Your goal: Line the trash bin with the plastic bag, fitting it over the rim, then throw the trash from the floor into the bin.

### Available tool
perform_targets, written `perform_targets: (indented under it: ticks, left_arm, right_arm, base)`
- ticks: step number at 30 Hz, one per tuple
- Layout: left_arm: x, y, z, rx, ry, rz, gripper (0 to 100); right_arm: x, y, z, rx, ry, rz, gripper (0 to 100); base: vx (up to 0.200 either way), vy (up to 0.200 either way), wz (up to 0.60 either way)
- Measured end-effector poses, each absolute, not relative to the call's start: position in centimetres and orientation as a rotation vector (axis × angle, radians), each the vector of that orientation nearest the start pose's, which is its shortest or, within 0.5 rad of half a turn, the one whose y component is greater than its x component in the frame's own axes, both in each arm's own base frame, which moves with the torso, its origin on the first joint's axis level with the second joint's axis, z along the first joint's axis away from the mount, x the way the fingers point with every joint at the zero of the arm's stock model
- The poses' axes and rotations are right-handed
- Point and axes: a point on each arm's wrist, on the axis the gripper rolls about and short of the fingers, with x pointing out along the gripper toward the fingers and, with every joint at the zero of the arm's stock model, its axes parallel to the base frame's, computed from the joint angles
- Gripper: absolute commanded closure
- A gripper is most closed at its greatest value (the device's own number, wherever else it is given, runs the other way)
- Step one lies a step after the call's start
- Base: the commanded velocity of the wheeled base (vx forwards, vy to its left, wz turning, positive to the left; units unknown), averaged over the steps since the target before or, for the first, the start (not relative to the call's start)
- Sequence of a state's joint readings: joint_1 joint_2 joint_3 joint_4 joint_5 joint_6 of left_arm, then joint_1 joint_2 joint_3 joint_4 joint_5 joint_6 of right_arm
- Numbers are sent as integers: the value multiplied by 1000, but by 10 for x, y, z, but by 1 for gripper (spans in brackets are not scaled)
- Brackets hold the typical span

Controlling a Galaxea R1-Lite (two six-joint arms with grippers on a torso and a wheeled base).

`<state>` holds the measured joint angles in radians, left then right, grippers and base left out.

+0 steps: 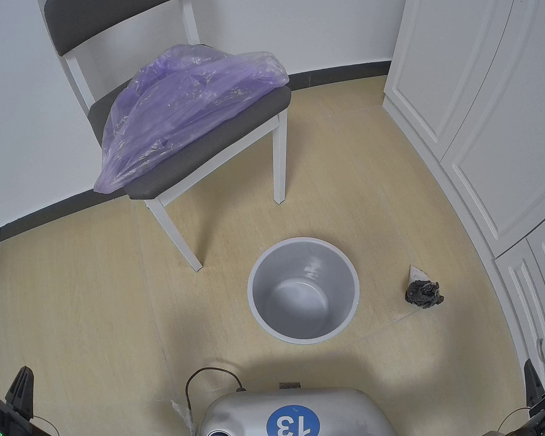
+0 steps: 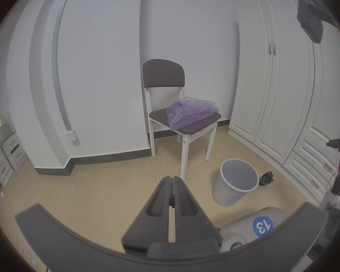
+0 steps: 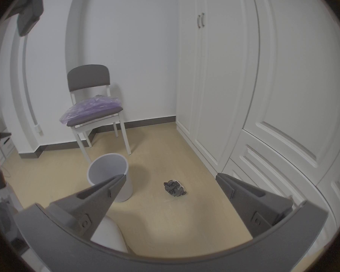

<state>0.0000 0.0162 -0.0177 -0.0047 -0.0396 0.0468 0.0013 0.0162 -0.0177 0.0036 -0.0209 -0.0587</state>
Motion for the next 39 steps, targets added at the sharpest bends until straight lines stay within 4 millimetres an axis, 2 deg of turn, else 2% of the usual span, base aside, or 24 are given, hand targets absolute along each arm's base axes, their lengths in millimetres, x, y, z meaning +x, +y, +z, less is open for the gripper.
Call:
perform_targets:
  ticks: [5, 9, 13, 16, 21, 24, 28, 33, 39]
  left_arm:
    - [-23, -2, 83, 52, -25, -74, 100]
    - [-25, -2, 95, -88, -103, -100, 100]
    - [-31, -3, 120, -186, -182, -140, 100]
    - [-32, -3, 142, -185, -195, -142, 100]
    - [-18, -2, 179, -135, -150, -112, 100]
    - [-2, -2, 196, -94, -97, -93, 100]
    - [30, -2, 216, -28, 2, -71, 100]
    - [83, -3, 230, 45, 120, -71, 100]
    - [153, -9, 233, 111, 220, -68, 100]
  right_arm:
    - [-23, 0, 83, -48, -26, -5, 0]
    - [-26, 0, 97, 66, -99, 13, 0]
    - [-31, 0, 124, 86, -155, 31, 0]
    - [-27, 0, 146, 76, -160, 35, 0]
    - [-5, 0, 187, 75, -144, 21, 0]
    - [15, 0, 207, 77, -133, -6, 0]
    - [51, -1, 228, 78, -99, -51, 0]
    - [92, 3, 232, 78, -22, -69, 0]
    - [121, 11, 226, 75, 42, -56, 0]
  base:
    - [0, 0, 0]
    - [0, 0, 0]
    - [0, 0, 0]
    - [0, 0, 0]
    - [0, 0, 0]
    - [0, 0, 0]
    - [0, 0, 0]
    - [0, 0, 0]
    - [0, 0, 0]
